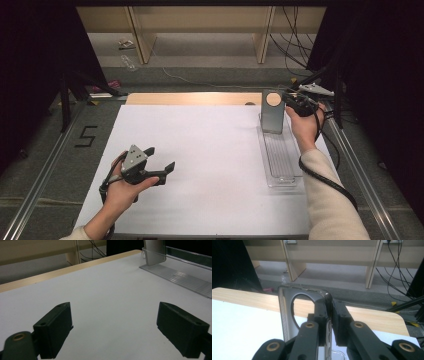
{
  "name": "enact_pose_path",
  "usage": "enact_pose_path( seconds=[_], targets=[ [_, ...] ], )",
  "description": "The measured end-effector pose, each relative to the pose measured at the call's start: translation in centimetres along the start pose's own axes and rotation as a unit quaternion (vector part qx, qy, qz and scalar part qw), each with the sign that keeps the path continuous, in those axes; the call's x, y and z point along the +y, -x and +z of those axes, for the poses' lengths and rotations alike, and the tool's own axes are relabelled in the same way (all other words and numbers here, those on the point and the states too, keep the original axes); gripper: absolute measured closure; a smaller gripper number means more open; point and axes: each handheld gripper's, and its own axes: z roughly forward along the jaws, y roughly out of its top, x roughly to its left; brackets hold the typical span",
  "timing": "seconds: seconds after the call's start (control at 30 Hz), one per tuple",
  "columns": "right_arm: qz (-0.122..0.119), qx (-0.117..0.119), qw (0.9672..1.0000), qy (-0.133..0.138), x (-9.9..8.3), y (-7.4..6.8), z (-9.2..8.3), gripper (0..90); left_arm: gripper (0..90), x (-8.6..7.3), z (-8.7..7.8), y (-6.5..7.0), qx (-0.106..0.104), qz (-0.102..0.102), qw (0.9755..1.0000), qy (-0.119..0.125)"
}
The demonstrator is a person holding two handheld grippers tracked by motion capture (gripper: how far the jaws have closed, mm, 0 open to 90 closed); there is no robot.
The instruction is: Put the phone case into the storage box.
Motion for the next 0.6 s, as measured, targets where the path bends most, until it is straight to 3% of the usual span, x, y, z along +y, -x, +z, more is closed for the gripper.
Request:
enact_pose_path(
  seconds=[0.6],
  targets=[
    [-0.001, 0.000, 1.0000, -0.005, -0.38, -0.16, 0.58, 83.2, 12.5, -0.02, 0.03, 0.04, 0.000, 0.000, 1.0000, -0.001]
  ],
)
